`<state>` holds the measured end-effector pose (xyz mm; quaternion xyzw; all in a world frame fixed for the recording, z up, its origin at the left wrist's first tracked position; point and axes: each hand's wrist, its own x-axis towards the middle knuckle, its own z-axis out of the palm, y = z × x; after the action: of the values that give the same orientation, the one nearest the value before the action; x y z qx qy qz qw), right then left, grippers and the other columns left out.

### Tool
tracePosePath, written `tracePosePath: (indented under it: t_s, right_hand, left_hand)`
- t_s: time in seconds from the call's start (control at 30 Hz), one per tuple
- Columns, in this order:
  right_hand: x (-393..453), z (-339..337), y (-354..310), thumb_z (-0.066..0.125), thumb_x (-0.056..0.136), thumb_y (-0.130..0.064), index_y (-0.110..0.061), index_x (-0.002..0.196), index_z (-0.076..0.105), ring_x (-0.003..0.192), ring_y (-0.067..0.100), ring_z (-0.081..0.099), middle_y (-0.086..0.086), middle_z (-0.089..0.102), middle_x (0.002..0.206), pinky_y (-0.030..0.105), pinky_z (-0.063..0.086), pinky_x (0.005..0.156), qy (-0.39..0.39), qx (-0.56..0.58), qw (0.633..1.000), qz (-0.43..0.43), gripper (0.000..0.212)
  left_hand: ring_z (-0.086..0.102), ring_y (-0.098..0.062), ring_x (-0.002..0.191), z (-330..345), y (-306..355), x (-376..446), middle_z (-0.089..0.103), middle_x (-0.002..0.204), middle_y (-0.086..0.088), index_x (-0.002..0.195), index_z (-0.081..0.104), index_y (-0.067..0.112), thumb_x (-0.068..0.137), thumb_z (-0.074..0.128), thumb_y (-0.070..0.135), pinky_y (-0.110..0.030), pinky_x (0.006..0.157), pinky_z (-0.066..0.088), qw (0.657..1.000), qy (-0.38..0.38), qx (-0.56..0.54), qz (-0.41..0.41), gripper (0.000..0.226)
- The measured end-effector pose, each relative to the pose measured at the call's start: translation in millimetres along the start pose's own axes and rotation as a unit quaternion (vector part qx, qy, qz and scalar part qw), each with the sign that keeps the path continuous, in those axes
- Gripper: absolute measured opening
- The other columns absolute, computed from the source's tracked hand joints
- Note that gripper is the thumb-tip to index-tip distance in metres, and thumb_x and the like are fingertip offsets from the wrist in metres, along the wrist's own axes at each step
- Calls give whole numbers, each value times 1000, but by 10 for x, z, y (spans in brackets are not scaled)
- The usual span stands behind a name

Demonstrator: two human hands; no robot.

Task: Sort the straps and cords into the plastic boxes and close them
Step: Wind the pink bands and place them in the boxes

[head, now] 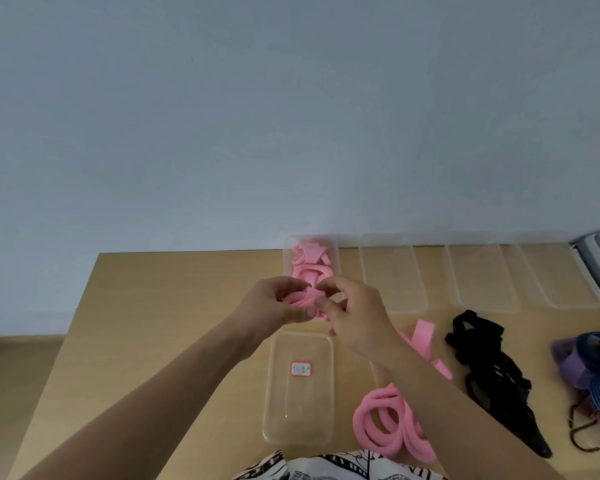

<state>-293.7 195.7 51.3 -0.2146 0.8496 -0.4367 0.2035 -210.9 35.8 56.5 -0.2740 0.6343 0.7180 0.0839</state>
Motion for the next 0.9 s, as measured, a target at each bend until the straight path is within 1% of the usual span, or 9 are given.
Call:
tracePosePath:
  t_s: [0.1,0.17,0.3,0.37,0.47,0.53,0.67,0.8,0.9]
  right_hand:
    - [-14,-25,-25,73,91,-18,-15,108,72,70,18,72,-3,71,98,44,62,62,3,40,999,20,17]
    - [-20,-26,-39,73,91,-23,-16,108,71,70,16,71,-8,70,95,44,62,62,10,62,998,20,19]
    - [-60,29,-43,76,89,-31,-16,115,71,82,16,69,-2,74,102,34,56,72,72,-59,989,-112,31]
    - [-100,75,-15,82,84,-22,-13,109,74,88,22,65,3,73,107,31,52,77,146,-156,951,-224,28]
    - [-147,120,16,81,81,-11,-9,91,77,92,29,64,6,73,108,38,54,80,212,-251,882,-337,12]
    - [-148,121,39,85,74,-13,-8,90,77,94,32,65,7,73,111,42,56,78,200,-291,872,-339,18]
    - [-145,133,34,90,66,-21,-3,113,73,114,35,64,10,67,129,45,57,87,129,-378,864,-306,54]
    - [-95,146,13,87,69,-16,-5,114,70,108,33,65,12,68,116,43,56,87,119,-369,871,-300,49]
    - [-65,131,22,86,67,-7,-5,110,70,94,31,65,12,68,105,39,57,82,95,-349,880,-309,46]
  left_hand:
    - [74,-26,101,-4,9,14,76,108,-12,113,72,6,75,84,6,-36,90,60,999,8,-28,-16,40]
    - [75,-27,100,-24,25,33,77,106,-15,110,73,2,79,82,8,-33,86,61,997,0,-62,-41,32]
    - [75,-25,89,-29,40,74,76,99,-19,97,76,-6,79,80,3,-28,77,61,986,31,-130,-94,20]
    - [74,-24,82,-13,51,86,74,91,-18,91,79,-5,78,82,7,-28,73,61,976,50,-170,-125,17]
    - [74,-23,71,8,80,100,73,81,-16,88,78,-3,77,83,9,-27,64,60,963,75,-202,-159,18]
    - [68,-21,59,16,101,107,70,71,-12,85,75,-1,77,82,9,-25,57,59,958,81,-210,-178,15]
    - [59,-20,49,23,144,122,65,67,-10,93,70,0,78,81,12,-24,49,57,951,76,-210,-212,22]
    - [61,-19,53,46,146,121,62,91,-17,105,68,-2,82,75,12,-22,48,56,944,42,-223,-240,28]
    - [63,-18,55,43,116,133,65,92,-18,109,67,-3,86,72,13,-21,48,55,946,20,-210,-247,29]
